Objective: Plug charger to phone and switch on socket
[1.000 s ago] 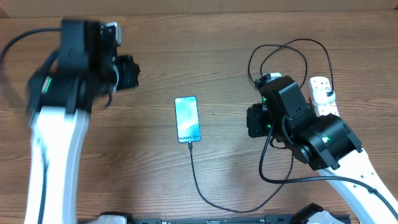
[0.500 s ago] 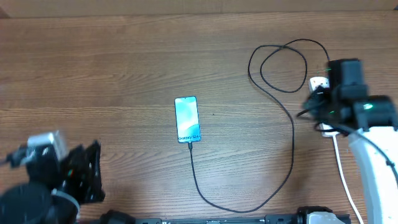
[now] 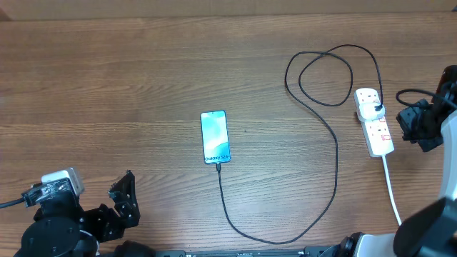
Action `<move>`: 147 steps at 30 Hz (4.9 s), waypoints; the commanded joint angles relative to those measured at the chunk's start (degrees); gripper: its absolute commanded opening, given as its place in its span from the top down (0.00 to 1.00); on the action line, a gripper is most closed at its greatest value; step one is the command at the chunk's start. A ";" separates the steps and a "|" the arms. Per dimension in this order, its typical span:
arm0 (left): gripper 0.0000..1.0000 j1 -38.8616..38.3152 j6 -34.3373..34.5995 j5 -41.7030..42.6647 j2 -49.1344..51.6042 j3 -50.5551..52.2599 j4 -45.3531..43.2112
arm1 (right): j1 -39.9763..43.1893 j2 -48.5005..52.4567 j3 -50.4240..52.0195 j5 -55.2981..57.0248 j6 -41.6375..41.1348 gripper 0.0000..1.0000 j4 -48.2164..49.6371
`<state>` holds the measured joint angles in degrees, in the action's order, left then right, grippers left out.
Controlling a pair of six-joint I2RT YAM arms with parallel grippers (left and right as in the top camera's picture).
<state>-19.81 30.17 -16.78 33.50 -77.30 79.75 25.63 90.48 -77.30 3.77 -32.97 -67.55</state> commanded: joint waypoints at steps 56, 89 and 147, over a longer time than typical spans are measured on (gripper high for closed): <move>0.00 16.48 2.89 -1.40 -33.24 -0.81 12.61 | 1.38 16.41 -2.29 -12.85 4.96 0.96 15.47; 0.00 16.52 2.86 -1.40 -33.24 -0.72 13.07 | -0.81 20.94 -4.17 -11.52 5.18 0.96 17.20; 0.01 16.52 2.86 -1.40 -33.24 -0.72 13.46 | 1.18 18.60 -19.71 -5.09 7.48 0.96 -2.80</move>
<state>-3.64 32.10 -17.41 0.54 -78.04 93.27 26.46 116.99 -95.15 -4.21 -25.45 -69.95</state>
